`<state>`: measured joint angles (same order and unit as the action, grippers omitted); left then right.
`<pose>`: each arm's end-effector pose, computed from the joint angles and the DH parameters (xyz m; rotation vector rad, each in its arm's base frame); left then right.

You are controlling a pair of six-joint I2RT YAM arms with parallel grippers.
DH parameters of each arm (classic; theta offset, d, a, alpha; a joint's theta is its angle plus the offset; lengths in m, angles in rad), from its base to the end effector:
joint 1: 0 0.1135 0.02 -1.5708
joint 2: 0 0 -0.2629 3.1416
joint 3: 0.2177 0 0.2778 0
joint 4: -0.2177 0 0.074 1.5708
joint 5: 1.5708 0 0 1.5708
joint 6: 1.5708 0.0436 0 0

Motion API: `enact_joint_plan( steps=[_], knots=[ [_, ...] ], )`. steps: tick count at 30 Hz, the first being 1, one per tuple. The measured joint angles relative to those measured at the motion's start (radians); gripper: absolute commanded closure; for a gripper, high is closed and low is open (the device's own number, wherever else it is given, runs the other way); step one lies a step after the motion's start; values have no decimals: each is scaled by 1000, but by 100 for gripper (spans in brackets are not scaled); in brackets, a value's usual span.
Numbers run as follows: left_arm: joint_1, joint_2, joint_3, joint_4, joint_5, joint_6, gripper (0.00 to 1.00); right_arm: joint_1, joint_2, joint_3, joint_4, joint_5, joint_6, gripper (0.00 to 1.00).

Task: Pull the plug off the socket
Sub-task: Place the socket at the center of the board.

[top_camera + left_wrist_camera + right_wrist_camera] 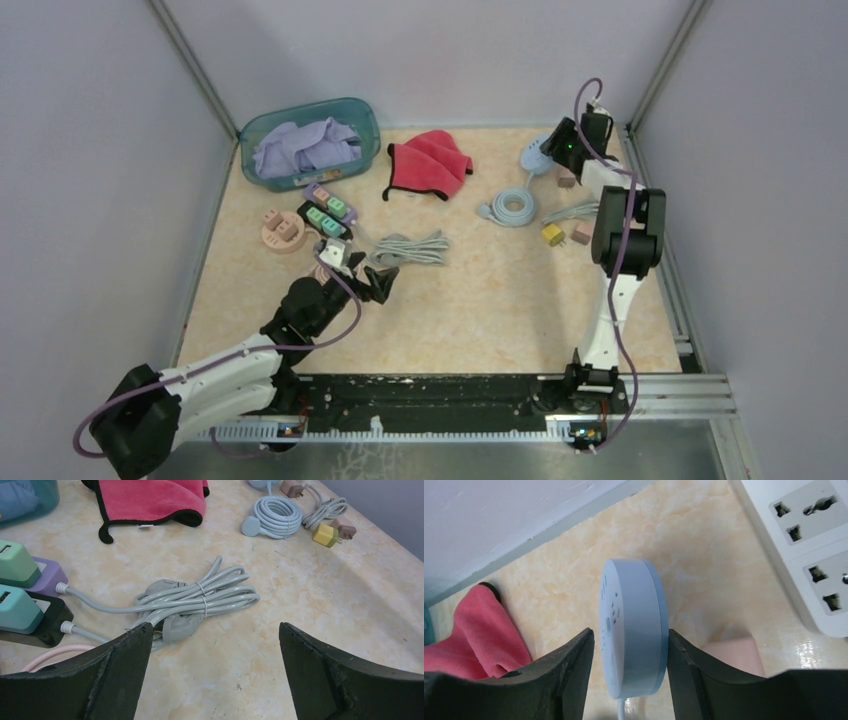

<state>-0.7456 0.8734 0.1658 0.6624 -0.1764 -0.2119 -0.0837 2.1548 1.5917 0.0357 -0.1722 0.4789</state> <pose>0.1617 -0.1389 0.1790 0.2992 1.6208 -0.5942 0.5262 -0.0367 0.1799 0.4862 2.0606 0.4176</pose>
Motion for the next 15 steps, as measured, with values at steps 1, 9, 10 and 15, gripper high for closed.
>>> enact_joint_plan(
  steps=[1, 9, 10, 15],
  knots=[
    [0, -1, 0, -2, -1, -1, 0, -3, 0, 1, 0, 4, -5, 44],
    [0, -5, 0, -13, -8, -4, 0, -23, -2, 0, -20, 20, -34, 42],
    [0, -5, 0, -13, -10, -4, 0, -24, -5, -3, -24, 22, -42, 42],
    [0, 14, 14, -21, -18, -5, 0, -26, -103, -98, -25, 25, -81, 43]
  ],
)
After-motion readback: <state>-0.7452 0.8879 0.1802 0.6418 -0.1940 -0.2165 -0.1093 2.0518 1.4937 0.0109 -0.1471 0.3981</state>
